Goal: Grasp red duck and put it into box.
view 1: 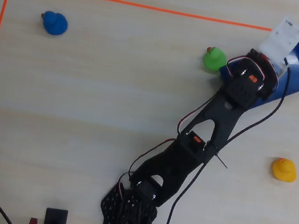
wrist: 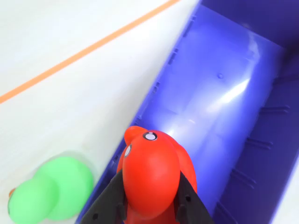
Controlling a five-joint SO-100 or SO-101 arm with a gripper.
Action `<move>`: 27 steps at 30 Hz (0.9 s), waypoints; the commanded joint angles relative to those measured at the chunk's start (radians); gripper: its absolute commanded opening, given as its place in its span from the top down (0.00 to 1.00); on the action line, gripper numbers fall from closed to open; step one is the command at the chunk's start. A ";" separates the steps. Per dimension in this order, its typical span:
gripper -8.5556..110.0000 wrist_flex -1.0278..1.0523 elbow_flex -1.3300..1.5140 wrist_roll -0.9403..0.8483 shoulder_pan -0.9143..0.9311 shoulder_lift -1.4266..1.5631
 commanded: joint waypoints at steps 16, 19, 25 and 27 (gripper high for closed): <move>0.79 -0.103 -0.140 -0.046 0.055 -0.123; 0.76 -0.092 -0.175 -0.014 0.055 -0.107; 0.76 -0.052 -0.212 0.006 0.046 -0.051; 0.79 0.012 -0.212 0.021 0.034 0.020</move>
